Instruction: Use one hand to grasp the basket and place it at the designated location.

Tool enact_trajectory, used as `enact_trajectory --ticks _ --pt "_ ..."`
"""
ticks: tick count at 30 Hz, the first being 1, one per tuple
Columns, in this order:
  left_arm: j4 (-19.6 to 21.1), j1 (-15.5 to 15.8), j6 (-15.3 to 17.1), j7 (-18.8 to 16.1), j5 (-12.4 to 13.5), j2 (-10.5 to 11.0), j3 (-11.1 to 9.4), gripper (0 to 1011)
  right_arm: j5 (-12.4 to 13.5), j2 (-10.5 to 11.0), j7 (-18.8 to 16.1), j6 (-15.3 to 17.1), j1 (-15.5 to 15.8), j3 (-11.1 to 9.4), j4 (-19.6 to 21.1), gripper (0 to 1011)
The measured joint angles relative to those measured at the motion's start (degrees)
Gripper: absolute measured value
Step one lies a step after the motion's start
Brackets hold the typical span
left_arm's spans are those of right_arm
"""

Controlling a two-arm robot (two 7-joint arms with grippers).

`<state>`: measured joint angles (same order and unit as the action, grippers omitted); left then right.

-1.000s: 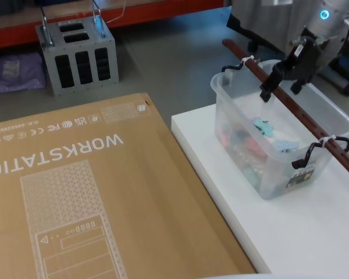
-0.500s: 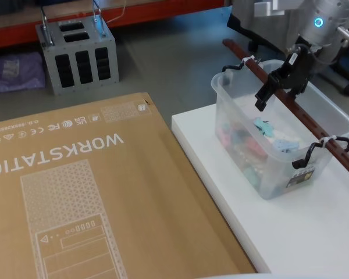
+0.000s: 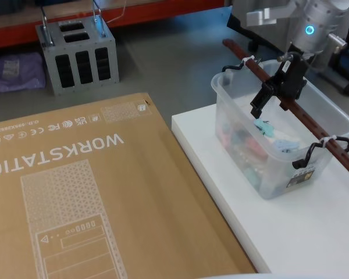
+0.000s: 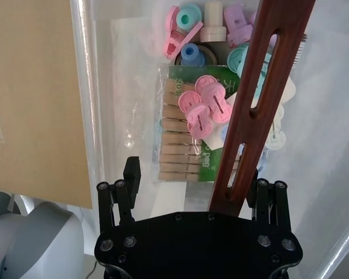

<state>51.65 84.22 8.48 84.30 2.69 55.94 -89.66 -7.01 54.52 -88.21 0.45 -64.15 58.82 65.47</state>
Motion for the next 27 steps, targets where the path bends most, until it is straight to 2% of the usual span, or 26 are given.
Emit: enact_trajectory --ticks 17,27 --pt "0.0 0.0 0.0 0.0 0.0 0.0 0.0 0 -1.4 -1.2 0.5 0.5 -0.7 2.1 -1.4 1000" --pt "0.0 0.0 0.0 0.0 0.0 0.0 0.0 0 -5.5 -3.6 1.5 2.0 -1.2 4.4 -3.8 1000"
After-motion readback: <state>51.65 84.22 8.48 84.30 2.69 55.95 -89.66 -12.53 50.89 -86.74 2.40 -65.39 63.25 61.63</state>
